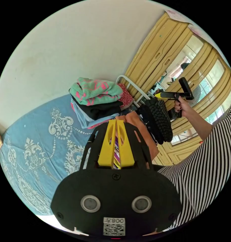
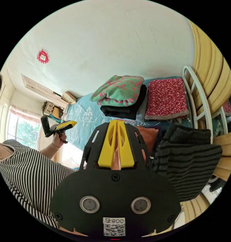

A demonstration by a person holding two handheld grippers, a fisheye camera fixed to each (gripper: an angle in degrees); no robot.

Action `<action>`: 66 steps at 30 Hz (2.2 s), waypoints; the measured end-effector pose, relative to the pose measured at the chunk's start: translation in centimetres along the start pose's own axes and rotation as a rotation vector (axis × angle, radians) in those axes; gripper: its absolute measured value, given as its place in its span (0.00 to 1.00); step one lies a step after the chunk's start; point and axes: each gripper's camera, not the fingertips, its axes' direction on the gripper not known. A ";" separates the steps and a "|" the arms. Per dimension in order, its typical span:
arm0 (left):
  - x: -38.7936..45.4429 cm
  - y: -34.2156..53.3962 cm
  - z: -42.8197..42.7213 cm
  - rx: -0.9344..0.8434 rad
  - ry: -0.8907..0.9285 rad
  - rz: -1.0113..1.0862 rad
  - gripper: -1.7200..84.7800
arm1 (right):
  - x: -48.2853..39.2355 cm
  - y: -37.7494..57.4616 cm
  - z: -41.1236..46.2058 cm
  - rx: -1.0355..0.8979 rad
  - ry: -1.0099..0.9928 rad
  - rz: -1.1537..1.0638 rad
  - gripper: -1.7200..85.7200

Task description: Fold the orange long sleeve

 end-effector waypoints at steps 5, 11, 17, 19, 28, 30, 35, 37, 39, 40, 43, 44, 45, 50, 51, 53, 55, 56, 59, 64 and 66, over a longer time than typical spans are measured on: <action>-3.8 6.6 -9.6 0.047 -0.054 0.038 0.02 | -6.5 6.9 -1.2 0.093 0.011 0.048 0.02; -7.8 13.7 -18.8 0.089 -0.072 0.032 0.02 | -11.0 11.3 0.5 0.050 0.045 0.089 0.02; -9.6 20.7 -24.6 0.118 -0.082 -0.051 0.02 | -11.8 13.0 1.8 0.004 -0.050 0.108 0.03; -9.8 23.3 -27.0 0.120 -0.158 -0.099 0.02 | -11.7 13.3 2.2 -0.007 -0.071 0.089 0.03; -11.0 30.0 -36.1 0.182 -0.399 -0.231 0.02 | -9.0 15.0 3.8 -0.036 -0.162 0.109 0.04; -11.3 31.1 -37.3 0.198 -0.425 -0.249 0.02 | -8.2 15.6 4.2 -0.038 -0.181 0.135 0.04; -13.5 33.5 -38.0 0.208 -0.422 -0.279 0.03 | -7.6 17.0 5.4 -0.055 -0.212 0.203 0.05; -15.2 34.0 -37.2 0.208 -0.378 -0.273 0.03 | -8.4 17.1 5.9 -0.072 -0.188 0.211 0.06; -16.5 34.0 -36.3 0.202 -0.338 -0.253 0.03 | -9.2 17.1 6.2 -0.076 -0.164 0.219 0.06; -17.4 33.9 -35.7 0.193 -0.312 -0.227 0.03 | -9.8 17.2 6.4 -0.077 -0.144 0.231 0.06; -20.0 33.1 -33.9 0.139 -0.263 -0.144 0.03 | -11.2 17.7 7.1 -0.066 -0.091 0.278 0.07; -20.6 32.9 -33.5 0.125 -0.247 -0.132 0.03 | -11.4 17.8 7.3 -0.062 -0.080 0.292 0.08; -21.8 32.4 -32.7 0.094 -0.202 -0.114 0.03 | -11.8 18.2 7.8 -0.059 -0.054 0.328 0.08; -26.1 31.4 -28.1 -0.030 -0.005 -0.020 0.03 | -13.3 19.1 10.1 -0.049 0.098 0.460 0.10; -26.9 31.3 -26.5 -0.076 0.041 -0.007 0.03 | -13.4 19.1 10.8 -0.047 0.115 0.489 0.10; -27.7 31.2 -23.9 -0.132 0.119 0.006 0.03 | -13.5 18.8 11.6 -0.034 0.153 0.518 0.10; -28.3 31.1 -20.4 -0.198 0.227 0.009 0.04 | -13.6 18.1 12.4 -0.025 0.213 0.543 0.11; -28.3 31.1 -19.6 -0.209 0.249 0.007 0.04 | -13.6 17.9 12.6 -0.022 0.225 0.549 0.11; -28.0 30.8 -15.6 -0.255 0.305 0.013 0.04 | -13.5 16.2 13.1 -0.007 0.270 0.556 0.12; -26.9 30.3 -9.6 -0.289 0.347 -0.031 0.04 | -14.0 11.9 15.2 -0.049 0.413 0.436 0.15; -26.5 30.2 -7.5 -0.307 0.368 -0.053 0.04 | -13.8 11.1 16.5 -0.084 0.449 0.416 0.15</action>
